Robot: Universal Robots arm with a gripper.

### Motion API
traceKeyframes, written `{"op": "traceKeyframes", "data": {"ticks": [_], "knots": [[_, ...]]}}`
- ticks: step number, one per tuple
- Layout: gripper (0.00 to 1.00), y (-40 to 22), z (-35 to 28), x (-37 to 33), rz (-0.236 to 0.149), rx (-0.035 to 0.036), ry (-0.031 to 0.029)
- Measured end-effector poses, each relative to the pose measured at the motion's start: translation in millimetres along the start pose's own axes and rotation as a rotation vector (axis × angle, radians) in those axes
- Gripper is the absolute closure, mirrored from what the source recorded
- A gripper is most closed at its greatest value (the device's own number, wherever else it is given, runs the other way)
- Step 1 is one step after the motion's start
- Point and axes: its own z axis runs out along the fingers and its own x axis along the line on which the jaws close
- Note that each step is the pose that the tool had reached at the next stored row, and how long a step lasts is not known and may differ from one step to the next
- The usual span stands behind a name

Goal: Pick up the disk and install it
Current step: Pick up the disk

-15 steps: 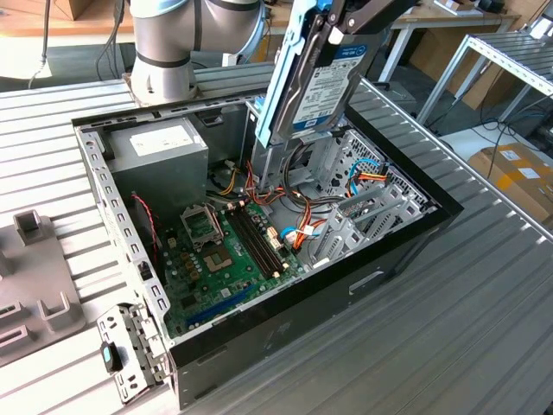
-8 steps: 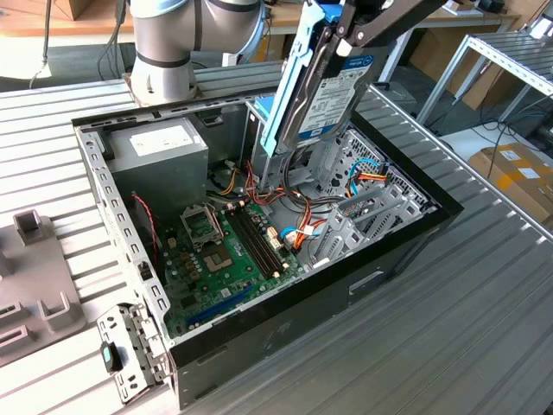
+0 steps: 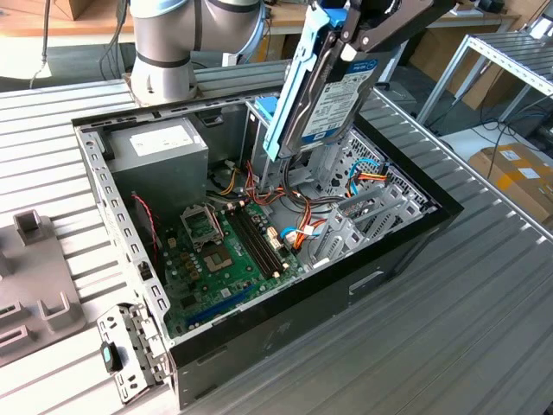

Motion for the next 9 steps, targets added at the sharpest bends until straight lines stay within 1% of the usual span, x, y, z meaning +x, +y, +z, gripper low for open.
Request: {"op": "traceKeyframes", "data": {"ticks": [3, 9], "knots": [[0.63, 0.0, 0.7, 2.6, 0.000, 0.0001, -0.0003], [0.63, -0.1, 2.7, 4.3, 0.000, 0.0000, 0.0000]]}}
